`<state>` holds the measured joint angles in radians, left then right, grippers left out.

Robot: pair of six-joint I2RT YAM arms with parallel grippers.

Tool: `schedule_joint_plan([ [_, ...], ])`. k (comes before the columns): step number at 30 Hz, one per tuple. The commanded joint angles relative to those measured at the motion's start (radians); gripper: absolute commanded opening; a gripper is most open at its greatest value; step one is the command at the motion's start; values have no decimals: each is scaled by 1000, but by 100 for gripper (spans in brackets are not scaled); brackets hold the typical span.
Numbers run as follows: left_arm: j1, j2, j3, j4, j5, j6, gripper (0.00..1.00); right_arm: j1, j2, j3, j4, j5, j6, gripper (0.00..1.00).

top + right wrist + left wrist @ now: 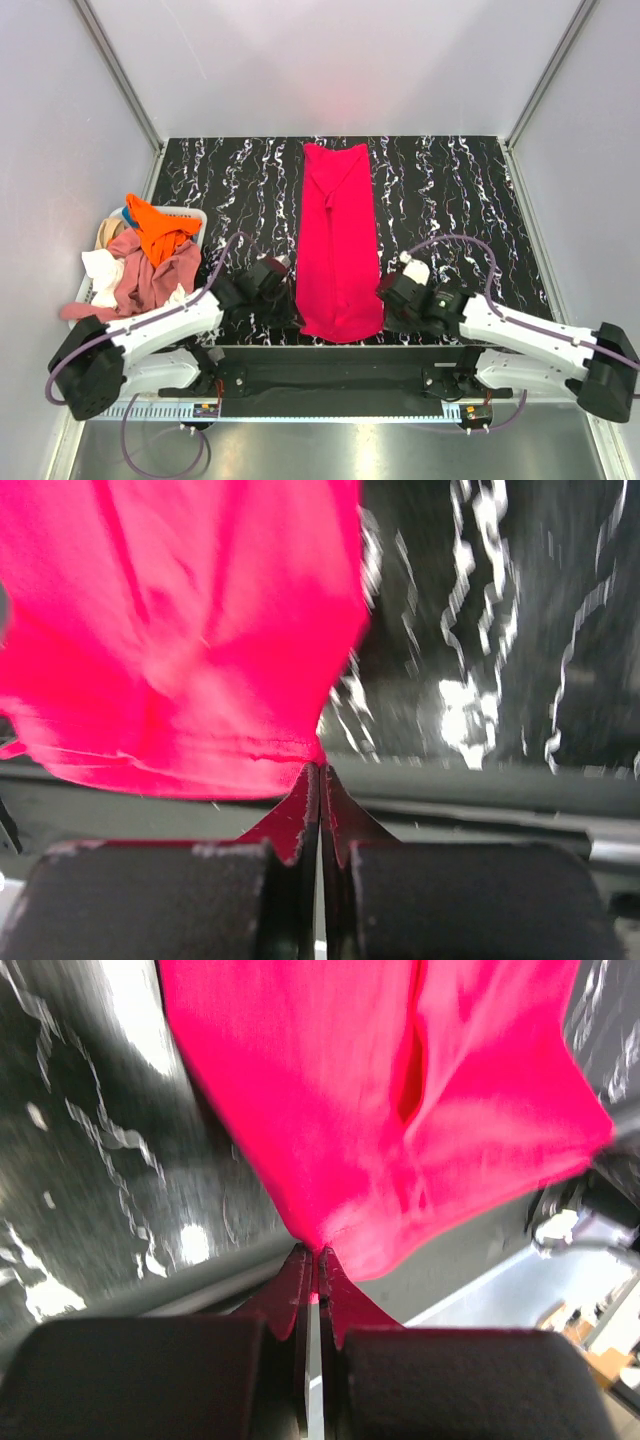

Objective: Fold and stack the t-shirts
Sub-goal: Fold the tshirt

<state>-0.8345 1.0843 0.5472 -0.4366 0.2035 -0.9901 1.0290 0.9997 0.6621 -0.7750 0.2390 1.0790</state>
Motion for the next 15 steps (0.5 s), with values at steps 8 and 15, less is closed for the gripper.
schedule_joint_plan([
  [8, 293, 358, 365, -7, 14, 244, 0, -277, 397, 336, 197, 23, -558, 0],
  [15, 425, 676, 767, -11, 112, 353, 0, -432, 707, 706, 227, -64, -754, 0],
])
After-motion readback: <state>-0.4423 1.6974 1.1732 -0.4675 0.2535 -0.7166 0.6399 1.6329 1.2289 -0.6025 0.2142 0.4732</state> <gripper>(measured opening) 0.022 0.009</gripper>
